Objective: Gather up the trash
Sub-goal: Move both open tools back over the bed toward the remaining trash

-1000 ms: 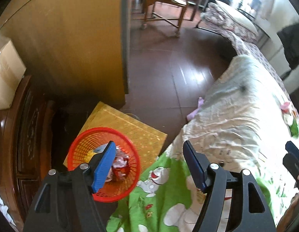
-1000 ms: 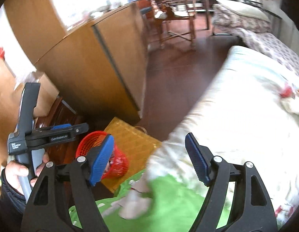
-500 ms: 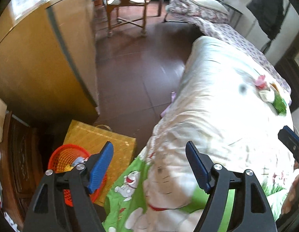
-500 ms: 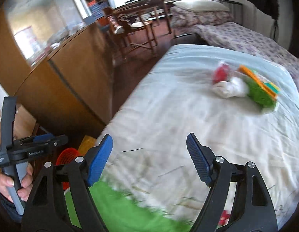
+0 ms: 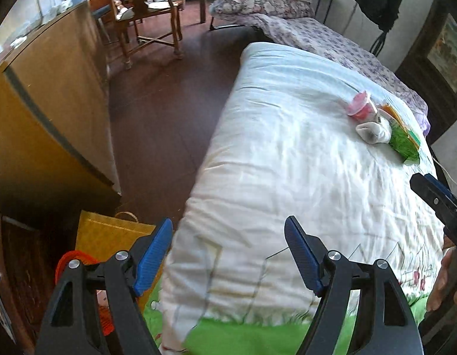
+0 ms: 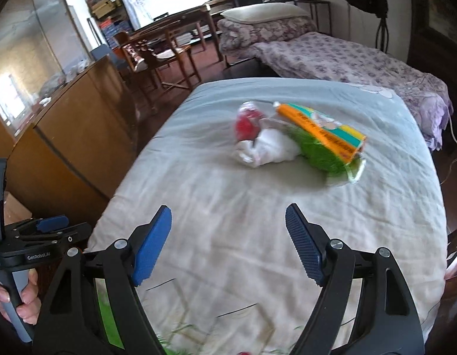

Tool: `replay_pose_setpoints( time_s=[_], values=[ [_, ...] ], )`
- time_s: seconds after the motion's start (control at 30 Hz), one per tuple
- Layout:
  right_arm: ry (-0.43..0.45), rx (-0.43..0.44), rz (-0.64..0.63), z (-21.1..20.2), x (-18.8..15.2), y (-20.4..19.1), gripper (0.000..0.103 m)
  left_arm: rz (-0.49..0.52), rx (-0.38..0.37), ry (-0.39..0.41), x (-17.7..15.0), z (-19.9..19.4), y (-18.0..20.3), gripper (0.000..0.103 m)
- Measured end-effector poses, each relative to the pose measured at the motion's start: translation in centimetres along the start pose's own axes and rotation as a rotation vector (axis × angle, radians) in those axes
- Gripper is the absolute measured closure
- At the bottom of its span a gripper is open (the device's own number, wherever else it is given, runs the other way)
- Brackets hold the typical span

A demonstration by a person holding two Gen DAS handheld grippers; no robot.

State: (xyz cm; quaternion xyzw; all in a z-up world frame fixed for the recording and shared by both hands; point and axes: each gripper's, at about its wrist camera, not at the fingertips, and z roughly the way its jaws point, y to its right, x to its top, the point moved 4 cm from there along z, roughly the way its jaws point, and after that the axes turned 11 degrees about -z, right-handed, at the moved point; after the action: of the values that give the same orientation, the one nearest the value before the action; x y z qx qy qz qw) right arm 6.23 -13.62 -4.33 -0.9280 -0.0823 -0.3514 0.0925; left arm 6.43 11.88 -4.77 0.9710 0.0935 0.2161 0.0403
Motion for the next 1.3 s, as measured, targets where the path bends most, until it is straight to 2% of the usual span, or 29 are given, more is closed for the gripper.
replay_pose_setpoints(
  time_s=[0.27, 0.47, 0.67, 0.83, 1.3],
  values=[
    [0.02, -0.073, 0.001, 0.1, -0.1, 2.5, 0.026, 0.062, -0.018, -0.023, 1.0, 2.5, 4.4, 0.026],
    [0.028, -0.112, -0.014, -0.1, -0.2, 3.8, 0.021, 0.095, -0.037, -0.025, 2.1, 4.0, 7.0, 0.026],
    [0.034, -0.125, 0.066, -0.4, -0.7, 6.5, 0.018, 0.134, -0.048, -0.012, 3.5, 5.0, 9.8, 0.025],
    [0.029, -0.156, 0.109, -0.5, -1.2, 8.3, 0.018, 0.18, -0.066, -0.001, 4.3, 5.9, 12.2, 0.02],
    [-0.002, -0.147, 0.152, 0.7, -1.7, 9.2, 0.017, 0.286, -0.092, -0.006, 6.1, 9.2, 18.2, 0.02]
  ],
)
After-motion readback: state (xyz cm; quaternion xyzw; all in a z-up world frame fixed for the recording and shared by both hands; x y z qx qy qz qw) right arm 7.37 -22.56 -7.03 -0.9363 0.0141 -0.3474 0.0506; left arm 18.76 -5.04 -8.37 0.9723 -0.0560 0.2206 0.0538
